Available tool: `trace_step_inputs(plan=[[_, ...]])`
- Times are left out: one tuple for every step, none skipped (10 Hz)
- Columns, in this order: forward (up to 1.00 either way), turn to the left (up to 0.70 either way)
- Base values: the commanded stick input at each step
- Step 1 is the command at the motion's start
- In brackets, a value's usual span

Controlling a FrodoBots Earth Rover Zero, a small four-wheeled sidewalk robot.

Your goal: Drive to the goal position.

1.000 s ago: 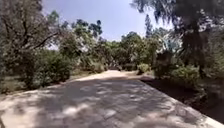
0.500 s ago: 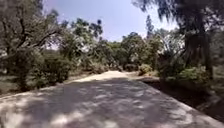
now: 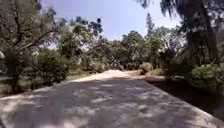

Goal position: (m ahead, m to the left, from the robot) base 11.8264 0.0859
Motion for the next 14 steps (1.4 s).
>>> trace_step_inputs(plan=[[0.7, 0.0], [0.7, 0.0], [0.7, 0.0], [0.7, 0.0], [0.7, 0.0], [0.7, 0.0], [0.7, 0.0], [0.7, 0.0], [0.7, 0.0], [0.7, 0.0], [0.7, 0.0], [0.7, 0.0], [0.7, 0.0], [0.7, 0.0]])
